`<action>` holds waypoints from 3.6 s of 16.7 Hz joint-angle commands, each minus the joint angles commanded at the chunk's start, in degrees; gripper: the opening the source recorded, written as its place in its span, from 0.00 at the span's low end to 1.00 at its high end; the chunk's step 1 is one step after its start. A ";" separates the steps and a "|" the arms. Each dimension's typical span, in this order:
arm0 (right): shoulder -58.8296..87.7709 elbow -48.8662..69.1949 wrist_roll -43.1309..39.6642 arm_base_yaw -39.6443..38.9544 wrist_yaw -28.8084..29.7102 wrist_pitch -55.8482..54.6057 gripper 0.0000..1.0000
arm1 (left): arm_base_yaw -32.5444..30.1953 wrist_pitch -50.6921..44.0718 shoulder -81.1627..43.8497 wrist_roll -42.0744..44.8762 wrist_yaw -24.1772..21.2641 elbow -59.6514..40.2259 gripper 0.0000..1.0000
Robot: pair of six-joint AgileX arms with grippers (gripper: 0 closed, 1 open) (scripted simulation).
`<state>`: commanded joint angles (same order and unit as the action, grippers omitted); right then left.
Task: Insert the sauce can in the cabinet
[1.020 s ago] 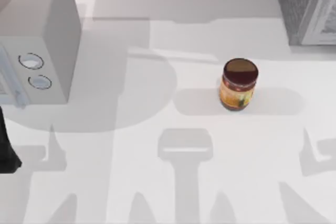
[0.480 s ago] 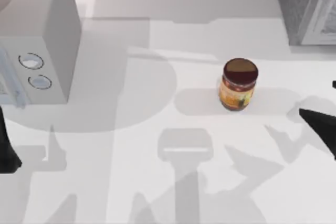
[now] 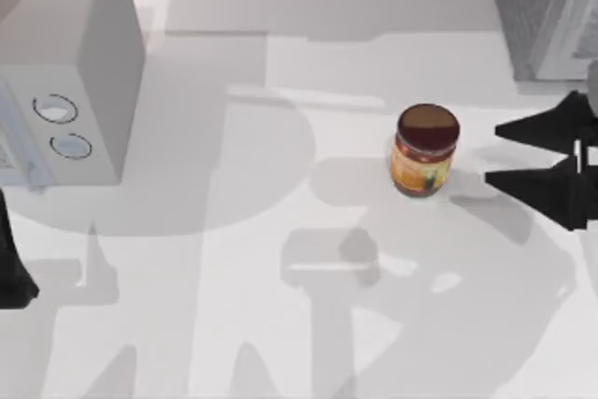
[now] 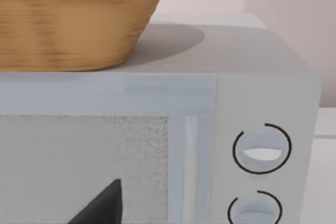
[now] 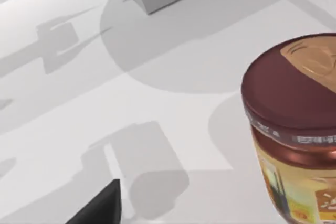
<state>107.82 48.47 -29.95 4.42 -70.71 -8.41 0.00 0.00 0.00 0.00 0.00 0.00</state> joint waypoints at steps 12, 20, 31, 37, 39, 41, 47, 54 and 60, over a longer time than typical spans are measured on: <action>32.92 23.50 -20.62 -2.66 -19.13 -9.79 1.00 | 0.00 0.00 0.00 0.00 0.00 0.00 1.00; 33.66 23.64 -17.38 -2.23 -19.40 -13.48 1.00 | 0.00 0.00 0.00 0.00 0.00 0.00 1.00; 40.51 22.71 17.08 -5.40 -16.07 -55.88 1.00 | 0.00 0.00 0.00 0.00 0.00 0.00 1.00; 41.42 20.94 32.01 -10.16 -11.27 -73.53 1.00 | 0.00 0.00 0.00 0.00 0.00 0.00 1.00; 41.43 20.70 33.48 -10.76 -10.67 -75.15 1.00 | 0.00 0.00 0.00 0.00 0.00 0.00 1.00; 41.43 20.70 33.48 -10.76 -10.67 -75.15 1.00 | 0.00 0.00 0.00 0.00 0.00 0.00 1.00; 41.43 20.70 33.48 -10.76 -10.67 -75.15 0.70 | 0.00 0.00 0.00 0.00 0.00 0.00 1.00; 41.43 20.70 33.48 -10.76 -10.67 -75.15 0.17 | 0.00 0.00 0.00 0.00 0.00 0.00 1.00; 41.43 20.70 33.48 -10.76 -10.67 -75.15 0.00 | 0.00 0.00 0.00 0.00 0.00 0.00 1.00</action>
<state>149.25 69.18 3.52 -6.34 -81.38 -83.57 0.00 0.00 0.00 0.00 0.00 0.00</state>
